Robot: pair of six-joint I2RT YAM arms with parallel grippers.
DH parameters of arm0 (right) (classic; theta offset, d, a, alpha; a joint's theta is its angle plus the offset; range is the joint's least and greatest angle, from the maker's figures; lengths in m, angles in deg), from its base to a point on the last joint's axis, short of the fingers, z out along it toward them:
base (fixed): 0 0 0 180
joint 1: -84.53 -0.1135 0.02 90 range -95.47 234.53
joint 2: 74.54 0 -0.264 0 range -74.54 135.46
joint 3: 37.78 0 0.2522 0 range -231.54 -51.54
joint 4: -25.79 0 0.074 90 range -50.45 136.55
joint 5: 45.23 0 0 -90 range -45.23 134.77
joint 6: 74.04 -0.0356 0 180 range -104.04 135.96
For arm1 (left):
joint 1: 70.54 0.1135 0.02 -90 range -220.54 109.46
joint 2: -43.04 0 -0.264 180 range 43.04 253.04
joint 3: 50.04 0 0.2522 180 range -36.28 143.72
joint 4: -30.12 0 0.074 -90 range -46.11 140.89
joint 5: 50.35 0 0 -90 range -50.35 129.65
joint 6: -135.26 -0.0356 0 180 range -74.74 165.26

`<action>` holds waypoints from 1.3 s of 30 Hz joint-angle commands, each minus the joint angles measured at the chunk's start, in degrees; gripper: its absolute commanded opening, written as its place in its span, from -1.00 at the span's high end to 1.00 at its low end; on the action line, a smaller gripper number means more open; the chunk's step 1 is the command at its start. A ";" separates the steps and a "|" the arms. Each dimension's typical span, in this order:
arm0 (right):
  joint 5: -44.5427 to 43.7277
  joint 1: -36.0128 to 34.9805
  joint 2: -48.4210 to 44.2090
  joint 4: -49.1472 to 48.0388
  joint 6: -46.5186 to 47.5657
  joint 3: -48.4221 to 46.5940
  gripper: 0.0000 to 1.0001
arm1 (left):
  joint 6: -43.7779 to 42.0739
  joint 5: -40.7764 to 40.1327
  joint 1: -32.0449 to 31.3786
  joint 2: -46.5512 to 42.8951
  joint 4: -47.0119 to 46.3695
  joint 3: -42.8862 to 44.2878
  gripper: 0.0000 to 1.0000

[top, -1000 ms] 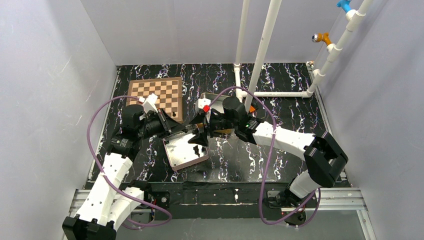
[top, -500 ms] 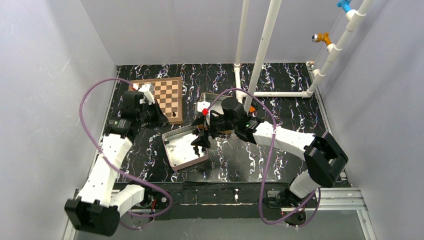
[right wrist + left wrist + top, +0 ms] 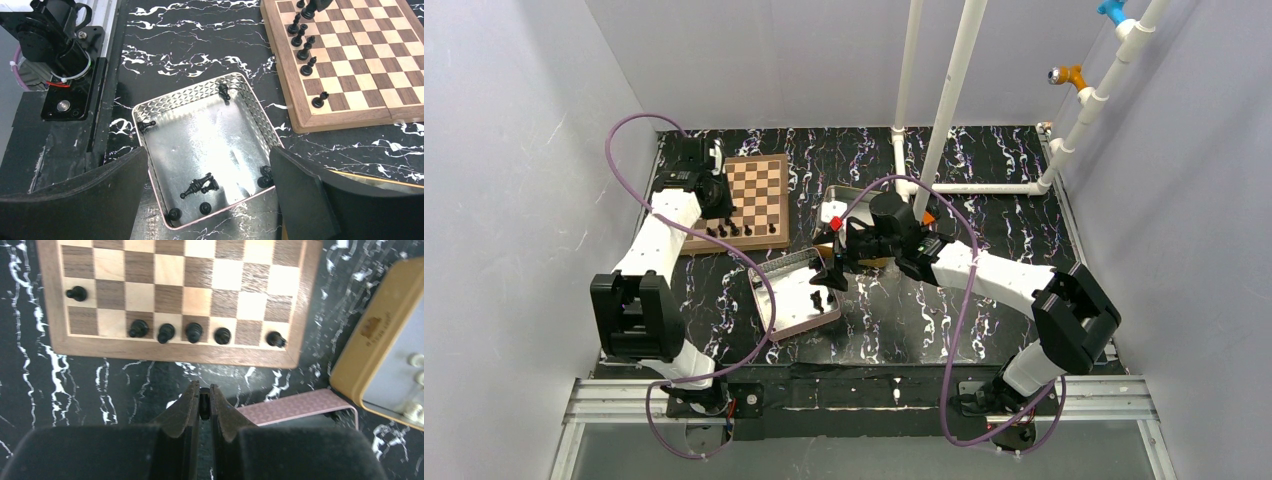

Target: Set up the chess pieces on the board

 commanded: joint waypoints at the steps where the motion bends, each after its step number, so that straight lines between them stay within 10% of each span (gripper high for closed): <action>1: -0.95 0.93 -0.25 -0.97 1.14 0.19 -0.97 | -1.68 -5.56 2.61 0.34 -1.20 2.60 1.00; 13: -0.27 1.48 0.85 -2.15 0.39 0.32 -0.97 | 2.05 -4.90 13.24 -1.62 -6.23 -4.28 1.00; 39: -0.25 1.74 1.99 -1.51 0.79 -0.25 -0.97 | 6.95 -7.15 14.12 8.77 -12.73 -3.12 1.00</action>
